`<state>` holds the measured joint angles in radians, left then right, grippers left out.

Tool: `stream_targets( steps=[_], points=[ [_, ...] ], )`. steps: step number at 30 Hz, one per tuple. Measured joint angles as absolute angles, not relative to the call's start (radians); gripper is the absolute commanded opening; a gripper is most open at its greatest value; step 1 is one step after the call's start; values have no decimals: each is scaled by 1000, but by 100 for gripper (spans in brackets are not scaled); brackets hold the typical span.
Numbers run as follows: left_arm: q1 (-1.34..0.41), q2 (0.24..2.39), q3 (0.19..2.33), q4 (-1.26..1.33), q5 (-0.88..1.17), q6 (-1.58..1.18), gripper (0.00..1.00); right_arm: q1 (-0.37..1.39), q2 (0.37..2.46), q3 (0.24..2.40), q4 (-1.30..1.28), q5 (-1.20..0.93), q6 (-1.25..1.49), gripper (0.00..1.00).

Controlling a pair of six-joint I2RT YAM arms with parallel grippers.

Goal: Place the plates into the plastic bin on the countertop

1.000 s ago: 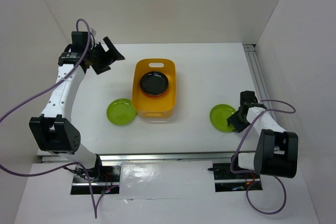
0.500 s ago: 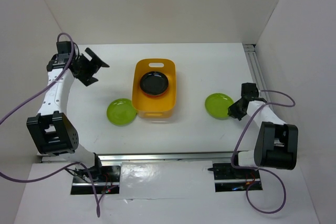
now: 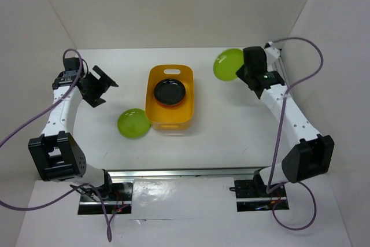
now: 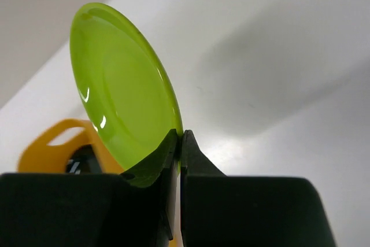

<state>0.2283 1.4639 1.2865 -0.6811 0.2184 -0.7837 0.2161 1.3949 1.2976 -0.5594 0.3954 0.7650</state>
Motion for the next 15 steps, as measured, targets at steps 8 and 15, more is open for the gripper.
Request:
stream_targets(
  steps=[8,15],
  points=[
    [224,1390,1116,-672,130,-777,100,529,1569,1562,-496,483,618,0],
    [224,1398,954,-613,163,-713,100,650,1849,1631,-458,463,479,0]
  ],
)
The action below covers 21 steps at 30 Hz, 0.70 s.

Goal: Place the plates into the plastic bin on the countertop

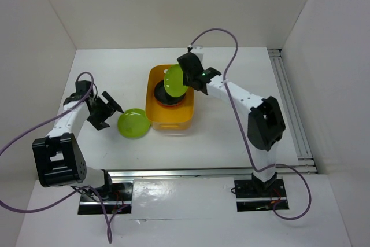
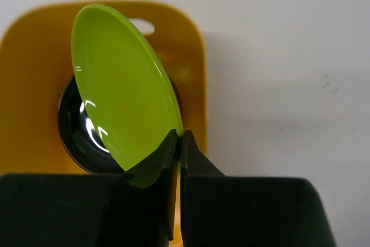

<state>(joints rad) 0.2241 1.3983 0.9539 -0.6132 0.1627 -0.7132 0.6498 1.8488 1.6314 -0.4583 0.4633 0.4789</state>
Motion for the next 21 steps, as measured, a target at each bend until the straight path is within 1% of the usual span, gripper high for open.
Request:
stream_targets(
  steps=[5,9,12,13,14,16,17,19,21],
  points=[
    [224,1400,883,-556,185,-686,100,678,1994,1693,-458,421,430,0],
    [224,1399,857,-542,186,-680,100,678,2040,1751,-456,398,418,1],
    [224,1399,856,-540,179,-681,100,682,2043,1768,-455,390,412,15],
    [224,1399,854,-537,175,-682,100,682,2043,1769,-453,385,410,35],
    [224,1399,852,-536,171,-684,99,683,2043,1769,-452,381,410,43],
    [216,1399,842,-534,163,-688,94,684,2044,1769,-451,375,405,52],
    [212,1399,838,-532,160,-689,94,685,2044,1769,-450,371,405,54],
    [200,1400,828,-530,159,-692,91,687,2044,1769,-450,360,402,54],
    [189,1406,822,-525,157,-694,91,690,2045,1770,-450,351,401,60]
  ],
)
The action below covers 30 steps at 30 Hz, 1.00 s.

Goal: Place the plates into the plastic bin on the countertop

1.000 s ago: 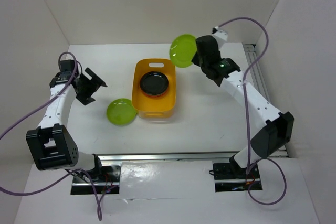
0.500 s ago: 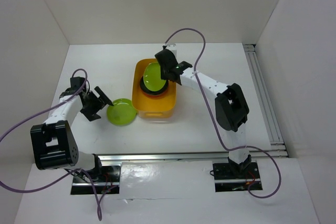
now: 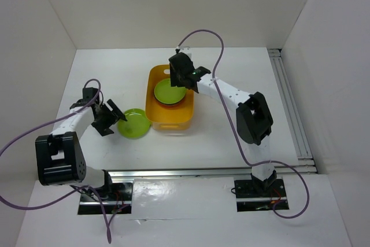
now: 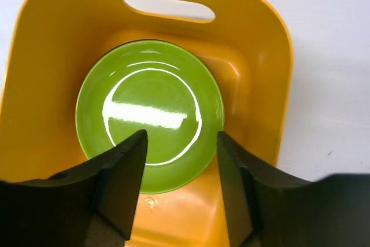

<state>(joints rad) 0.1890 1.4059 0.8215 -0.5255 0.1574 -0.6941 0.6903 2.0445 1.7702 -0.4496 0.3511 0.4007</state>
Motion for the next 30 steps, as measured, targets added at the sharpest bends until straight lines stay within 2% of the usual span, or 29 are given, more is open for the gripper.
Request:
stream_targets(
  steps=[5,11,17,18,20,22,23,25,30],
  points=[
    [157,1423,796,-511,145,-717,91,711,2045,1802,-449,334,397,80],
    [112,1431,776,-504,103,-750,84,738,2017,1827,-445,307,392,86],
    [93,1463,764,-495,43,-803,53,740,1924,1827,-443,298,392,86],
    [91,1465,763,-493,31,-813,46,740,1905,1827,-443,298,392,86],
    [89,1477,766,-496,9,-831,26,735,1861,1827,-442,300,392,86],
    [88,1492,783,-505,0,-850,22,730,1820,1827,-442,304,392,86],
    [88,1499,793,-509,-5,-854,11,726,1799,1826,-442,304,395,86],
    [88,1518,814,-521,-12,-870,0,712,1761,1822,-442,305,396,86],
    [88,1536,850,-563,-44,-894,0,673,1705,1819,-442,308,396,86]
  ],
)
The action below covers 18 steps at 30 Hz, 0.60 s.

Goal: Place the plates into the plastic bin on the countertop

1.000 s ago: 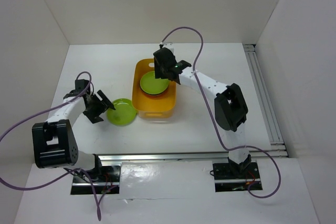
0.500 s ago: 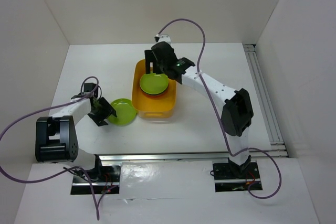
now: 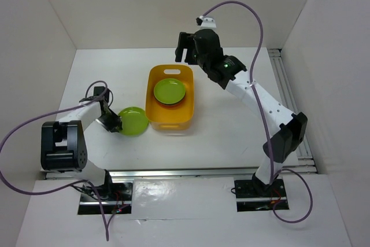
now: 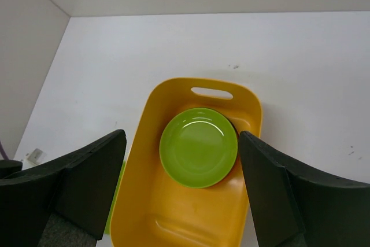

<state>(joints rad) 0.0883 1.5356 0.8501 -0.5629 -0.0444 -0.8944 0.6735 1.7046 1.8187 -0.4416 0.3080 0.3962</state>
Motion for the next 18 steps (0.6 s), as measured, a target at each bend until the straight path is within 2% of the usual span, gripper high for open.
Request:
stream_targets(
  steps=[4,10,13,18],
  points=[
    [102,1518,953,-674,-152,-897,0,651,1690,1811,-442,310,398,86],
    [109,1395,1238,-804,-326,-895,0,591,1664,1776,-458,295,399,86],
    [105,1326,1327,-775,-310,-885,0,542,1646,1773,-461,290,399,87],
    [15,1243,1335,-647,-176,-854,0,480,1592,1748,-463,289,400,87]
  ],
)
